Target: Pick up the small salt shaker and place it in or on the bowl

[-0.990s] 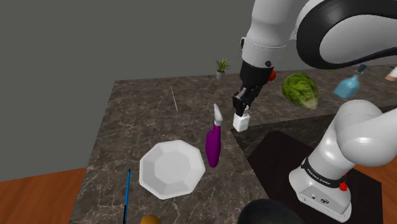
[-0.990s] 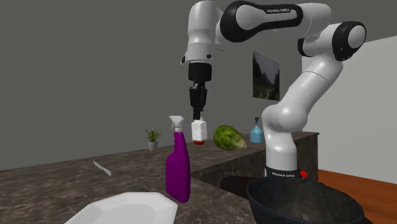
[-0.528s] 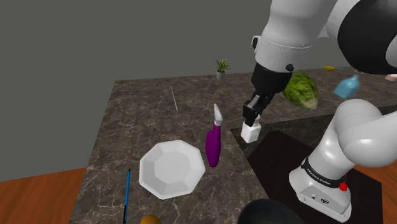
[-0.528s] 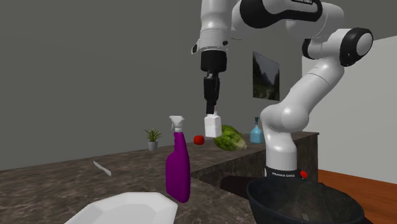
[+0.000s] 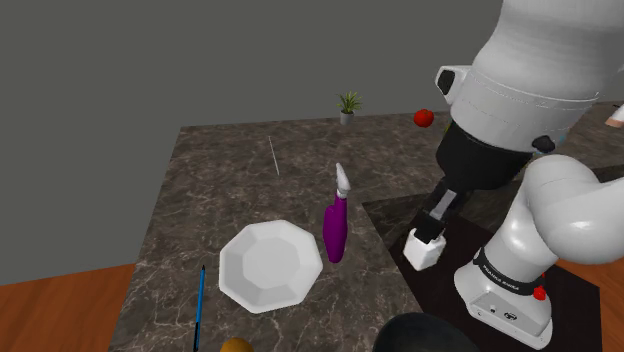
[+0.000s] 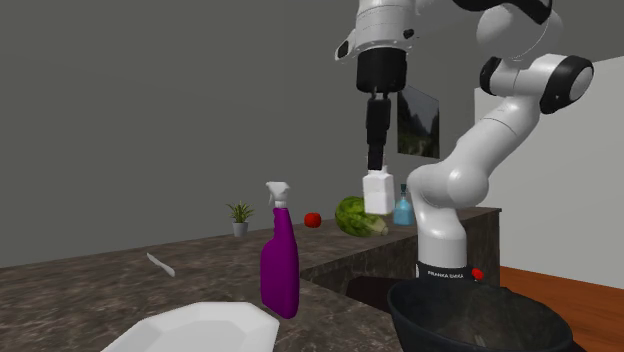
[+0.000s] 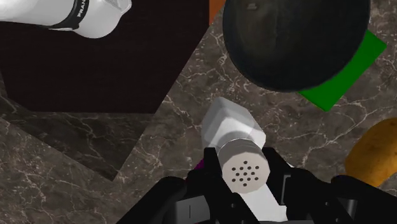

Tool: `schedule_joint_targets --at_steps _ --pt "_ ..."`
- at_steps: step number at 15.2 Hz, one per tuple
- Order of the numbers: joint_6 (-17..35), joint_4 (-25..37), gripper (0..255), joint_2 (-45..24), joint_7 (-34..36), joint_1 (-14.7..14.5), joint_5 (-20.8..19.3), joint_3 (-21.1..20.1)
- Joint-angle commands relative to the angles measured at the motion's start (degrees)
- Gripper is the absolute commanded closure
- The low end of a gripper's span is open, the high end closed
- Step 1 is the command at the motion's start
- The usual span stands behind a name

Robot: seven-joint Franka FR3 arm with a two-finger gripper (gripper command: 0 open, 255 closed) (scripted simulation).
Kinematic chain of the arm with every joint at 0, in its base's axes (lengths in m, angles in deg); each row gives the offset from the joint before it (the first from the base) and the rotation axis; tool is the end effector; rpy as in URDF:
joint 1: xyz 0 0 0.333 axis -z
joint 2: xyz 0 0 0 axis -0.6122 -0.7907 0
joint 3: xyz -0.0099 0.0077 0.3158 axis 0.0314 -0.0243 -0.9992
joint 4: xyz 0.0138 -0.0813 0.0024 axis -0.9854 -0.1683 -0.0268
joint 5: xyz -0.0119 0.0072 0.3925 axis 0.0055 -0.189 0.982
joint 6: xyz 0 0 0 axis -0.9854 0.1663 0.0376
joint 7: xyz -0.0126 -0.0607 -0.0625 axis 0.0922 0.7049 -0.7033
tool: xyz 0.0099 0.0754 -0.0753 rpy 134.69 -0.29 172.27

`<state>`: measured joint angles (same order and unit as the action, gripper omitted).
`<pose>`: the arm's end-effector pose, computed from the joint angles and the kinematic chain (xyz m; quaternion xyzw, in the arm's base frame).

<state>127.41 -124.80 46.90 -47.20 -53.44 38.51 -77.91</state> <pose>0.1541 0.3092 0.5337 0.9980 -0.0082 0.0349 0.0515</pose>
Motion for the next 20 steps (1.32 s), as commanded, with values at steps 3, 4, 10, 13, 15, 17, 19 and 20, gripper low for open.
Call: schedule_joint_targets --at_steps 3,4,10,13,15,17,19,20 --pt "-2.6 3.4 255 0.2 5.6 -1.6 3.1 -4.3" --pt "-3.2 4.5 255 0.0 7.0 -1.8 3.8 -5.4" --pt "-5.1 10.3 255 -1.5 14.3 -2.0 7.3 -11.9" --pt "-3.1 8.0 255 -1.1 14.2 -2.3 8.1 -12.8" --pt "-1.8 6.6 255 -0.9 14.1 -2.5 8.6 -13.4" --pt "-0.5 5.2 255 -0.7 14.0 -2.6 9.2 -14.1" --pt "0.9 3.8 255 -0.6 14.0 -2.8 9.8 -14.9" --pt "1.6 3.1 255 -0.6 14.0 -2.8 10.1 -15.2"
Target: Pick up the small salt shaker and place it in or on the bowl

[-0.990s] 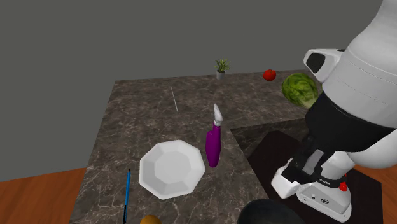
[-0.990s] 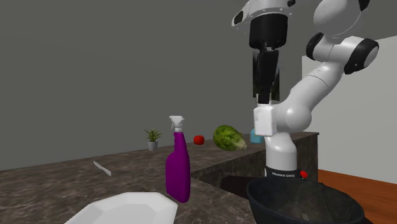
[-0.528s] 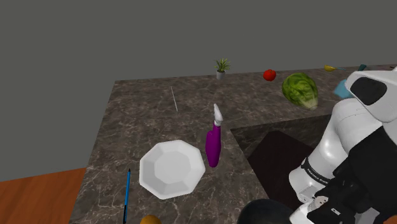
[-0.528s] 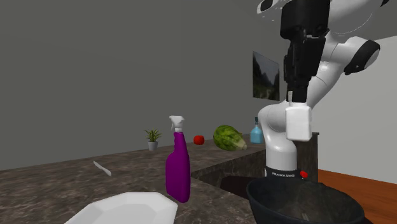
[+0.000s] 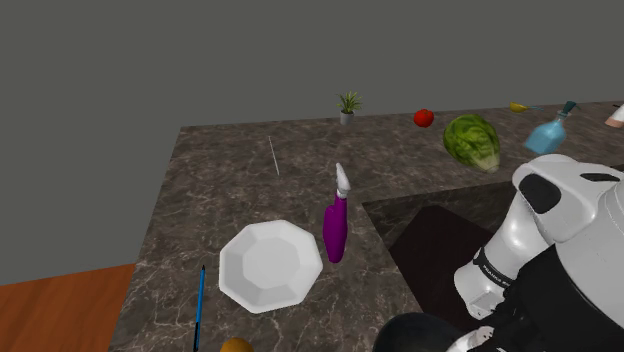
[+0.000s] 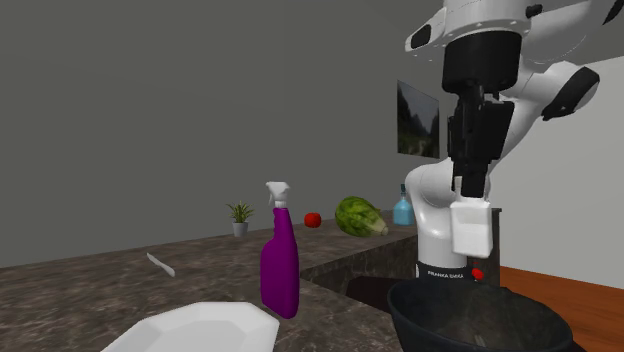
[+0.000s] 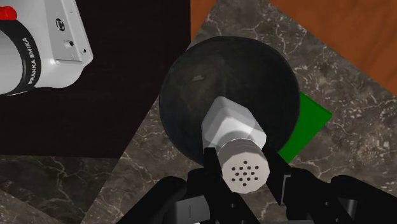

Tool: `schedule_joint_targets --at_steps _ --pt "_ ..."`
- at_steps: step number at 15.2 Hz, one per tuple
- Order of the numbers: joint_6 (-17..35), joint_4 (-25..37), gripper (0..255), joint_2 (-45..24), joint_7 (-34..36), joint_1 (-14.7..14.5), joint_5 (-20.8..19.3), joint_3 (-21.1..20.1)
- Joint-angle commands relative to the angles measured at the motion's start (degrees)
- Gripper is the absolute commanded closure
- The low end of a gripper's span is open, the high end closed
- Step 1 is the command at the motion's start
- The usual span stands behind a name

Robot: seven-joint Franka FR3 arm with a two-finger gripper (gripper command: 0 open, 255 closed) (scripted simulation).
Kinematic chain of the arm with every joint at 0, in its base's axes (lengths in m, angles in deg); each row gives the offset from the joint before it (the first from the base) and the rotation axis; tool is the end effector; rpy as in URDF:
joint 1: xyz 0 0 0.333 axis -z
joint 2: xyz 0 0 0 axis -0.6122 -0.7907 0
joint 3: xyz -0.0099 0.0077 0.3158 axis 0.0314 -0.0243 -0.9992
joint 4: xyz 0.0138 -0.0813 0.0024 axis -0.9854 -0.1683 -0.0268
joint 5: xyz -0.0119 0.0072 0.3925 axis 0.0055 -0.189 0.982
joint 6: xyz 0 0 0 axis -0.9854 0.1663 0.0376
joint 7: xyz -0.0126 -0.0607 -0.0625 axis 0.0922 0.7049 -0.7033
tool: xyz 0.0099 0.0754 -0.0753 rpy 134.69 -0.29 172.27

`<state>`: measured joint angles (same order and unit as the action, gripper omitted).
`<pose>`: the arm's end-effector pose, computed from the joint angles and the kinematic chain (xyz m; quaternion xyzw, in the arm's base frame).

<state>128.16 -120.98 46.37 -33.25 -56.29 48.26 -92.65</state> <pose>0.0467 0.3928 0.4983 0.9980 -0.0085 0.0343 0.0518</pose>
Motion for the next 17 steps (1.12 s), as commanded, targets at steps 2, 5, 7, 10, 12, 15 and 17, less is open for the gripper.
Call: schedule_joint_targets --at_steps 2,5,7,10,12,15,17 --pt "2.2 -2.0 255 0.0 0.0 -0.1 0.9 -1.3" --pt "4.3 -3.9 255 -0.1 -0.1 -0.2 1.9 -2.6" --pt "5.7 -5.0 255 -0.2 -0.2 -0.2 2.5 -3.5" --pt "7.8 -6.7 255 -0.4 -0.2 -0.2 3.4 -4.9" --pt "7.8 -6.7 255 -0.4 -0.2 -0.2 3.4 -4.9" --pt "7.8 -6.7 255 -0.4 -0.2 -0.2 3.4 -4.9" --pt "7.8 -6.7 255 -0.4 -0.2 -0.2 3.4 -4.9"
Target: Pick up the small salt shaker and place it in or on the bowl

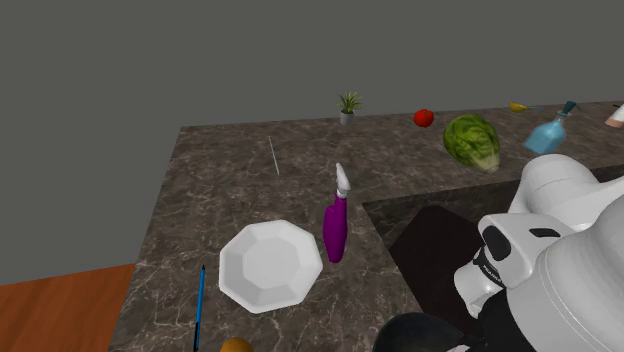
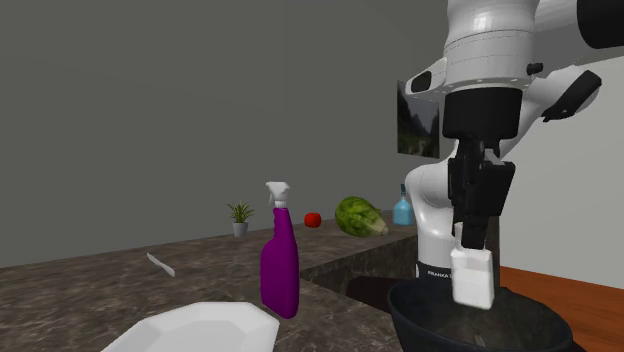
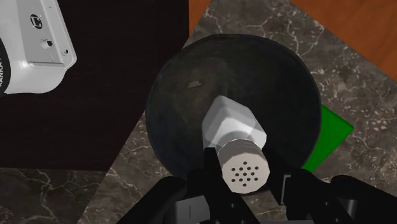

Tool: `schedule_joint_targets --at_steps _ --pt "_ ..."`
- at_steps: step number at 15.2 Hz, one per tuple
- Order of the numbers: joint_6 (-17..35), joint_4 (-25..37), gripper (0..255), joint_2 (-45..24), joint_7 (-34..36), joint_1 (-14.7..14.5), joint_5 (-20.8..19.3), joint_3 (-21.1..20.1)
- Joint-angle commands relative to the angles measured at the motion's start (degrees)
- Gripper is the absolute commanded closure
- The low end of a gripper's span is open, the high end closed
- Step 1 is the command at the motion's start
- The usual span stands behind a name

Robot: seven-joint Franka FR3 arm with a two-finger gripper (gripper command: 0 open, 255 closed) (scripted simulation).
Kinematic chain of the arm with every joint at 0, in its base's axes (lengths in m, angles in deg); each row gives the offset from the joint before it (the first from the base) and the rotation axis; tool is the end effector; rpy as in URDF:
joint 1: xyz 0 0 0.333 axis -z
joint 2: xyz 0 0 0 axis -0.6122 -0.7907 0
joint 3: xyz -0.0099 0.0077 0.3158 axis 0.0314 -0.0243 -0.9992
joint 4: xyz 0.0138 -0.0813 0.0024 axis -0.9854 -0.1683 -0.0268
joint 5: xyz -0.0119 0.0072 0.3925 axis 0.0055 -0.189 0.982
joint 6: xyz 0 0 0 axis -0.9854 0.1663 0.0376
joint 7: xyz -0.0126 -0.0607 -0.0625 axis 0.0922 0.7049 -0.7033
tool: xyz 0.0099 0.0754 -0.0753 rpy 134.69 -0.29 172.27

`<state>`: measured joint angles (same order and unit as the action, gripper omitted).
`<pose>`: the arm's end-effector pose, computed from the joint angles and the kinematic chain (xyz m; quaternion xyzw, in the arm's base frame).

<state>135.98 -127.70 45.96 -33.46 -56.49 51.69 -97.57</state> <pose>0.0468 0.3933 0.4401 0.9980 -0.0086 0.0344 0.0517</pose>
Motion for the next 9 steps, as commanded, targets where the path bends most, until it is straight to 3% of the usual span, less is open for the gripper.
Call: schedule_joint_targets --at_steps 1,2,7,9 --pt "0.0 0.0 255 0.0 0.0 0.0 0.0 0.0" --pt "0.0 0.0 0 0.0 0.0 0.0 0.0 0.0" --pt "0.0 0.0 0 0.0 0.0 0.0 0.0 0.0" --pt "-3.5 3.3 0 0.1 0.4 0.2 -1.5 1.9"
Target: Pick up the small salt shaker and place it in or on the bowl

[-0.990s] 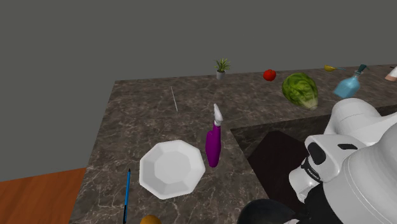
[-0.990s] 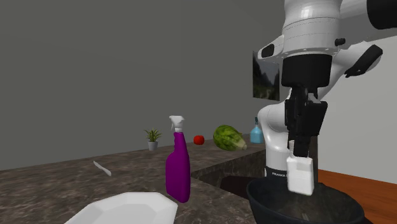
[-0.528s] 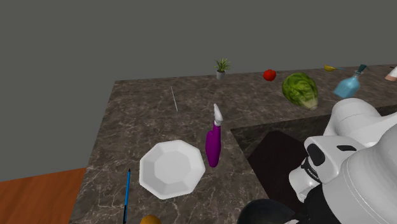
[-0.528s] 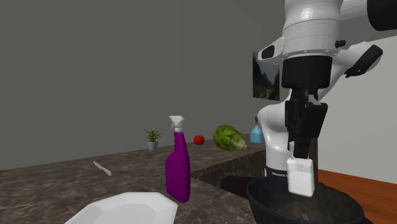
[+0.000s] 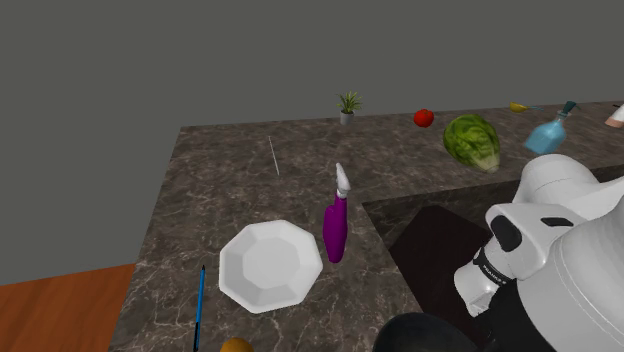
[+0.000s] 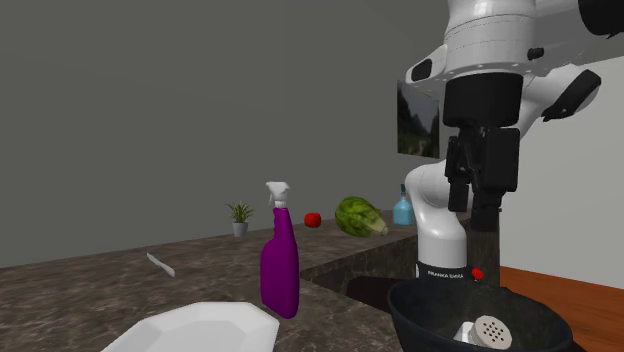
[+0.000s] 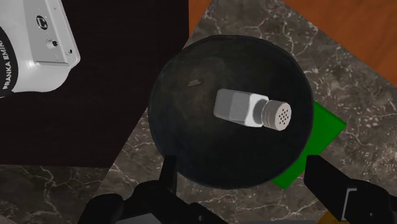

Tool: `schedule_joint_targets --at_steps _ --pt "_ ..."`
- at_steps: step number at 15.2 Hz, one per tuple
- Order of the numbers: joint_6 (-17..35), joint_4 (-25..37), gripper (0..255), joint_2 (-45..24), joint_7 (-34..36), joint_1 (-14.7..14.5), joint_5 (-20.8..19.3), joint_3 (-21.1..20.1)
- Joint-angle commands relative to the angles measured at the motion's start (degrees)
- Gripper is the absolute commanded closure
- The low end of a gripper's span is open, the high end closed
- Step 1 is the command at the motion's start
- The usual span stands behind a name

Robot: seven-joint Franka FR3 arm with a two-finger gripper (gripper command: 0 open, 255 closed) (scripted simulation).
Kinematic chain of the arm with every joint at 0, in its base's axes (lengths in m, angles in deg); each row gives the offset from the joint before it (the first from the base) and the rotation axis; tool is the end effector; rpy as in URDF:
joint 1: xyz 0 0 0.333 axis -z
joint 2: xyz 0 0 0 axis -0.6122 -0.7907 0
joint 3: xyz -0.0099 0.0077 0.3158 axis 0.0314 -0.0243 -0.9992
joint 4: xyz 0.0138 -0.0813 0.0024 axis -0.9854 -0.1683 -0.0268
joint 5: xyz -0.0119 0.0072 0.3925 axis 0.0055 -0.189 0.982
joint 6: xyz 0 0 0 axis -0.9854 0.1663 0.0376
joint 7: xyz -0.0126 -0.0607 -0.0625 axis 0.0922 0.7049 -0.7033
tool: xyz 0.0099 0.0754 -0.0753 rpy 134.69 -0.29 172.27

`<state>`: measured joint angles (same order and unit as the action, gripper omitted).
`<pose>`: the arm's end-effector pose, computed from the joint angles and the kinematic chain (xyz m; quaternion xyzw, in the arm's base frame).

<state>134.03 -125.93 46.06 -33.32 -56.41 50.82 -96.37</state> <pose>0.0464 0.3945 0.4549 0.9981 -0.0084 0.0344 0.0513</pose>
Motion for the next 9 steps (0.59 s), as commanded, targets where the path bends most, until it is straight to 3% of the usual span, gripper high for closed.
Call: schedule_joint_targets --at_steps 1,9 --pt "-3.3 3.3 0 -0.1 0.5 0.3 -1.3 1.6" --pt "-4.6 4.7 0 -0.2 0.7 0.4 -1.9 2.2"
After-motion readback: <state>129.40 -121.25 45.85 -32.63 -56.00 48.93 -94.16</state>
